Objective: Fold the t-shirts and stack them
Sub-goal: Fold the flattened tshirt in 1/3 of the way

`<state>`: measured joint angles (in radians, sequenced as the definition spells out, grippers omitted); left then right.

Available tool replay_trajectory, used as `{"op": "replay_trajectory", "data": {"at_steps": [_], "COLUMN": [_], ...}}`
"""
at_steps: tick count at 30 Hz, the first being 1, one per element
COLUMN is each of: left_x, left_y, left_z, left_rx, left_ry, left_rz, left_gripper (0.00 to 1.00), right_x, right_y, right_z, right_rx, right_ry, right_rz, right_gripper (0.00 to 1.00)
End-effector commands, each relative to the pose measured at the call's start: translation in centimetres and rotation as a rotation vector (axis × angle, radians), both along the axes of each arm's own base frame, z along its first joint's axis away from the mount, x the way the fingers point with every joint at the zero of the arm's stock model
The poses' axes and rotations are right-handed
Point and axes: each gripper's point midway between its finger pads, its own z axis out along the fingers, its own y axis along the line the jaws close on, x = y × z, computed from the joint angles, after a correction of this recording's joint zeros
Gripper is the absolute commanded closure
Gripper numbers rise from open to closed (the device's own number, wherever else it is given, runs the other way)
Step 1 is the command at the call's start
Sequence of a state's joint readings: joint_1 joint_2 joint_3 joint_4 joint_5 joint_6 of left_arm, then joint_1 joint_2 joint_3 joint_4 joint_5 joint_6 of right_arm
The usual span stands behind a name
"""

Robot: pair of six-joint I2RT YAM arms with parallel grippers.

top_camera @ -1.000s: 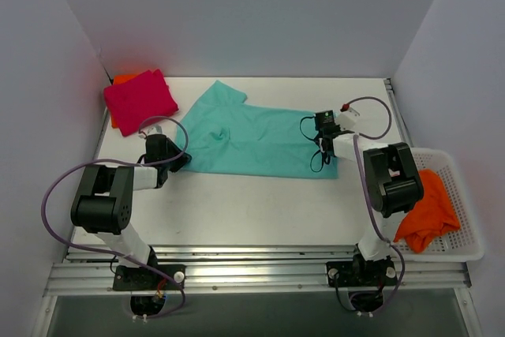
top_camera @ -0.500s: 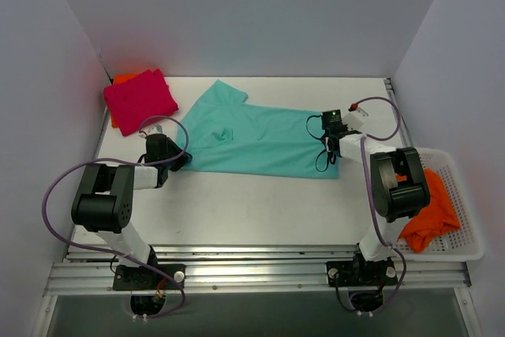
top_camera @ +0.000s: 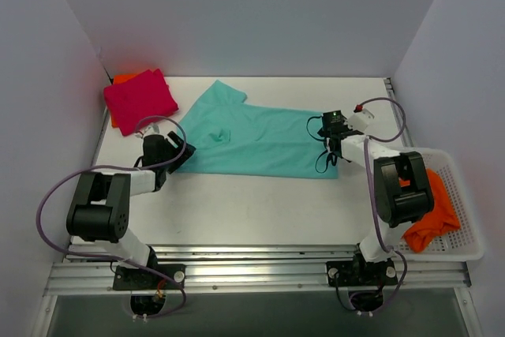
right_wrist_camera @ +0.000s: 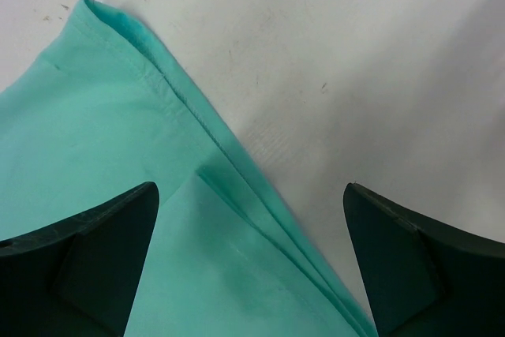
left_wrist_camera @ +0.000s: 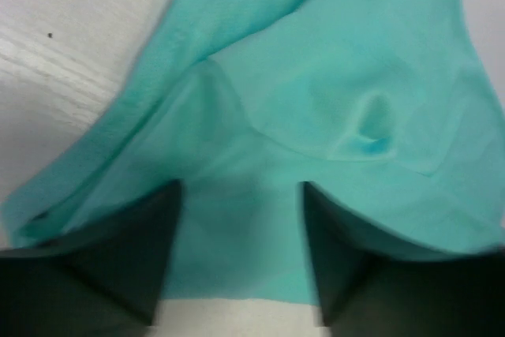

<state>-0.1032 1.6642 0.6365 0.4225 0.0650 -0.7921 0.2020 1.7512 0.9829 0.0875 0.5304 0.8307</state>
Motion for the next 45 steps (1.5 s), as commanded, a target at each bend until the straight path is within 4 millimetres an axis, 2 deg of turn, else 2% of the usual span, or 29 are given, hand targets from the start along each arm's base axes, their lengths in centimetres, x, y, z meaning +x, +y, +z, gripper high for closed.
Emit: {"op": "replay_trajectory", "data": {"at_steps": [1,2,3,6,7,8,9,11,12,13,14,16,18,21,23,27,33,40,45], "left_x": [0.9,0.6,0.2,-1.1,-1.9,-2.6,-3.3,-4.5,-5.2,-5.4,-5.6,-5.5,-5.3,-5.5,-6.6,-7.4,-7.5,-6.7,-5.4], "left_y": [0.9,1.1,1.7,2.6,2.5,2.6,2.8,3.0,3.3,3.0,2.9,2.6,2.3,1.3,0.5,0.4,0.8,1.6,1.5], "left_z": [6.0,6.6,8.1,9.6,10.8,10.7,10.7,10.6,10.0,9.7,9.2,7.8,6.2,5.0,3.6,1.9,1.5,1.4,0.0], "left_rx": [0.027,0.033,0.05,0.073,0.07,0.076,0.082,0.096,0.106,0.095,0.095,0.093,0.089,0.052,0.053,0.079,0.091,0.113,0.117], "left_ry": [-0.186,-0.201,-0.23,-0.258,-0.273,-0.26,-0.248,-0.225,-0.206,-0.195,-0.184,-0.141,-0.091,-0.05,-0.042,-0.005,0.003,-0.008,0.024], "left_rz": [0.035,0.04,0.07,0.113,0.123,0.139,0.158,0.198,0.216,0.218,0.218,0.216,0.211,0.193,0.179,0.187,0.203,0.253,0.256], "left_gripper": [0.09,0.06,0.06,0.06,0.06,0.06,0.06,0.06,0.06,0.06,0.06,0.06,0.06,0.06,0.06,0.06,0.06,0.04,0.0], "right_x": [-1.1,-1.3,-2.6,-4.6,-5.1,-5.5,-6.3,-7.3,-8.3,-8.8,-8.9,-9.8,-9.9,-10.4,-11.3,-12.1,-12.2,-10.3,-9.3], "right_y": [-0.1,-0.2,0.5,1.3,2.3,3.1,3.4,4.8,5.6,6.6,7.4,8.8,10.6,12.0,12.4,11.9,12.2,10.9,10.0], "right_z": [5.8,7.0,7.9,9.6,9.8,10.6,9.6,9.5,7.9,7.3,7.3,5.2,4.4,3.5,3.0,2.0,-0.1,-3.3,-4.7], "right_rx": [-0.063,-0.084,-0.087,-0.08,-0.063,-0.025,-0.018,0.017,0.04,0.062,0.093,0.153,0.216,0.229,0.222,0.237,0.23,0.215,0.243], "right_ry": [-0.116,-0.148,-0.153,-0.195,-0.205,-0.232,-0.211,-0.224,-0.185,-0.177,-0.196,-0.166,-0.166,-0.125,-0.119,-0.126,-0.068,-0.021,-0.005], "right_rz": [-0.055,-0.074,-0.065,-0.053,-0.025,0.003,0.026,0.079,0.124,0.157,0.182,0.245,0.304,0.346,0.358,0.347,0.344,0.305,0.282], "right_gripper": [0.0,0.0,0.0,0.0,0.0,0.0,0.0,0.0,0.0,0.0,0.0,0.0,0.0,0.0,0.0,0.0,0.0,0.0,0.0]}}
